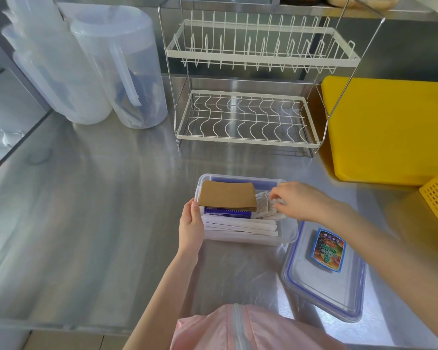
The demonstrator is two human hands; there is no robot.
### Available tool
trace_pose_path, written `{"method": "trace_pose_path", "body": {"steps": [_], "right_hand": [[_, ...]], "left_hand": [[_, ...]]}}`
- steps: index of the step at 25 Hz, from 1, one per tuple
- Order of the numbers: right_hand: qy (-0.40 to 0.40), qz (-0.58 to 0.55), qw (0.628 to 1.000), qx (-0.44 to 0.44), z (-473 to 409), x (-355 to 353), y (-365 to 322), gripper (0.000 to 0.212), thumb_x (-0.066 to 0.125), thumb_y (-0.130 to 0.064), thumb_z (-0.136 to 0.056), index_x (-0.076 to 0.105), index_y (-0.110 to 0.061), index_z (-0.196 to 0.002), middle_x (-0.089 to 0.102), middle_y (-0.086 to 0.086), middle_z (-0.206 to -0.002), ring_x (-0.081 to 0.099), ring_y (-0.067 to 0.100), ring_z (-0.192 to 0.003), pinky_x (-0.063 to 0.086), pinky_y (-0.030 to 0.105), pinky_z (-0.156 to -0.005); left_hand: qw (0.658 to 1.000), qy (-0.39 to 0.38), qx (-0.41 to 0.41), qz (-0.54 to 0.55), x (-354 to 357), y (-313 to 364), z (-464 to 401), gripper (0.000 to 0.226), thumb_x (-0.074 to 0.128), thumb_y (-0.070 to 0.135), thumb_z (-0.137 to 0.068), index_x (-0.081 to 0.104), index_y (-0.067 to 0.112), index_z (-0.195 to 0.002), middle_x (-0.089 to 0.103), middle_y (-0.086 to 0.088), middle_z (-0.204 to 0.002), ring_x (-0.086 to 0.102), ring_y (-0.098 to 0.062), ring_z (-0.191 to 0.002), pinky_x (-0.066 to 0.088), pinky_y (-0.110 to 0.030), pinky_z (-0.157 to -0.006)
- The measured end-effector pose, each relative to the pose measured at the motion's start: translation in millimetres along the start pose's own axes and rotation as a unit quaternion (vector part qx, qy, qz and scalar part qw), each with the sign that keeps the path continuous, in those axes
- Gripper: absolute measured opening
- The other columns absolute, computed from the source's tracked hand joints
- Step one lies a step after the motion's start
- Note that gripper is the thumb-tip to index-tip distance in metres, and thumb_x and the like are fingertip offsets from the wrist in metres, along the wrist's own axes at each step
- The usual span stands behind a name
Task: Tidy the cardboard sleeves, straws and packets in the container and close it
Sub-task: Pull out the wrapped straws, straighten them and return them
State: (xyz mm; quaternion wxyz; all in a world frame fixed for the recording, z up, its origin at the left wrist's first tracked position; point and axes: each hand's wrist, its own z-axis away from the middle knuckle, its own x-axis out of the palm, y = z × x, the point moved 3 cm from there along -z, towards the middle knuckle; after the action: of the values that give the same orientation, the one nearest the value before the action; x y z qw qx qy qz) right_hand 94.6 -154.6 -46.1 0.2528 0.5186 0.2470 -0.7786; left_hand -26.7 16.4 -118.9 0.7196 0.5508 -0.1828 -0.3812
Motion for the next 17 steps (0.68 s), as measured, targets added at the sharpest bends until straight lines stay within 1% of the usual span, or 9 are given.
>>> {"method": "trace_pose_path", "body": {"steps": [1,3,5,6,8,10,13,15,17], "right_hand": [[0.012,0.038,0.999,-0.013,-3.1,4.5,-0.6,0.029,0.046,-0.021,-0.089,0.057,-0.016,-0.115,0.060,0.006,-0.116,0.058,0.021,-0.101,0.050,0.034,-0.084],[0.008,0.101,0.993,-0.055,-9.9,17.8,-3.0,0.036,0.051,-0.024,-0.086,0.052,-0.016,-0.122,0.055,0.005,-0.122,0.052,0.021,-0.110,0.043,0.035,-0.093],[0.003,0.144,0.987,-0.066,-15.1,26.3,-1.6,0.046,0.056,-0.026,-0.082,0.046,-0.017,-0.126,0.049,0.005,-0.129,0.045,0.022,-0.119,0.033,0.036,-0.102],[0.005,0.164,0.984,-0.065,-16.9,28.4,0.2,0.049,0.058,-0.025,-0.081,0.043,-0.017,-0.127,0.045,0.006,-0.131,0.043,0.023,-0.121,0.030,0.036,-0.104],[0.015,0.205,0.976,-0.070,-18.8,31.4,2.3,0.051,0.059,-0.022,-0.080,0.041,-0.015,-0.127,0.040,0.008,-0.133,0.041,0.024,-0.121,0.028,0.036,-0.104],[0.025,0.234,0.969,-0.073,-20.2,33.8,1.9,0.052,0.060,-0.019,-0.079,0.040,-0.015,-0.127,0.040,0.010,-0.132,0.043,0.025,-0.119,0.029,0.036,-0.103],[0.023,0.250,0.966,-0.063,-25.7,37.8,-3.2,0.053,0.060,-0.012,-0.078,0.039,-0.011,-0.127,0.041,0.011,-0.130,0.046,0.027,-0.117,0.033,0.035,-0.099],[0.028,0.255,0.965,-0.059,-30.0,40.5,-4.6,0.047,0.056,-0.006,-0.079,0.041,-0.008,-0.124,0.044,0.012,-0.128,0.049,0.028,-0.115,0.034,0.035,-0.098],[0.036,0.247,0.967,-0.057,-32.3,41.5,-2.4,0.039,0.051,-0.003,-0.082,0.045,-0.007,-0.120,0.049,0.012,-0.125,0.052,0.029,-0.112,0.035,0.035,-0.097]], "left_hand": [[1.000,-0.002,0.001,-0.001,0.2,0.1,0.2,0.035,0.027,0.030,-0.096,0.050,0.017,-0.119,0.055,0.005,-0.103,0.047,-0.012,-0.095,0.031,-0.024,-0.080],[1.000,-0.003,0.003,-0.002,0.3,0.4,0.0,0.035,0.027,0.030,-0.096,0.050,0.017,-0.120,0.054,0.007,-0.101,0.047,-0.011,-0.094,0.031,-0.024,-0.079],[1.000,-0.003,0.003,-0.006,0.2,0.2,-0.7,0.035,0.027,0.030,-0.096,0.050,0.017,-0.119,0.054,0.008,-0.099,0.047,-0.010,-0.091,0.032,-0.022,-0.076],[1.000,-0.003,0.003,-0.008,0.0,-0.1,-1.1,0.035,0.027,0.030,-0.096,0.051,0.017,-0.119,0.055,0.009,-0.096,0.048,-0.008,-0.088,0.034,-0.019,-0.072],[1.000,-0.003,0.005,-0.006,-0.5,-1.0,-1.8,0.034,0.027,0.030,-0.096,0.052,0.016,-0.116,0.055,0.014,-0.090,0.049,-0.002,-0.083,0.034,-0.012,-0.065],[1.000,-0.003,0.006,-0.008,-0.1,-1.4,-2.3,0.034,0.027,0.030,-0.096,0.052,0.017,-0.115,0.054,0.019,-0.086,0.049,0.003,-0.081,0.033,-0.009,-0.065],[1.000,-0.001,0.006,-0.009,-0.2,-1.4,-2.4,0.034,0.027,0.029,-0.096,0.052,0.017,-0.115,0.054,0.020,-0.087,0.050,0.001,-0.083,0.033,-0.009,-0.065],[1.000,-0.001,0.009,-0.010,0.0,-1.0,-1.9,0.034,0.027,0.029,-0.096,0.052,0.018,-0.116,0.053,0.020,-0.087,0.049,-0.001,-0.084,0.033,-0.010,-0.065],[1.000,-0.003,0.010,-0.011,0.1,-1.0,-1.4,0.034,0.027,0.030,-0.096,0.052,0.019,-0.116,0.054,0.020,-0.088,0.049,0.001,-0.083,0.034,-0.010,-0.065]]}}
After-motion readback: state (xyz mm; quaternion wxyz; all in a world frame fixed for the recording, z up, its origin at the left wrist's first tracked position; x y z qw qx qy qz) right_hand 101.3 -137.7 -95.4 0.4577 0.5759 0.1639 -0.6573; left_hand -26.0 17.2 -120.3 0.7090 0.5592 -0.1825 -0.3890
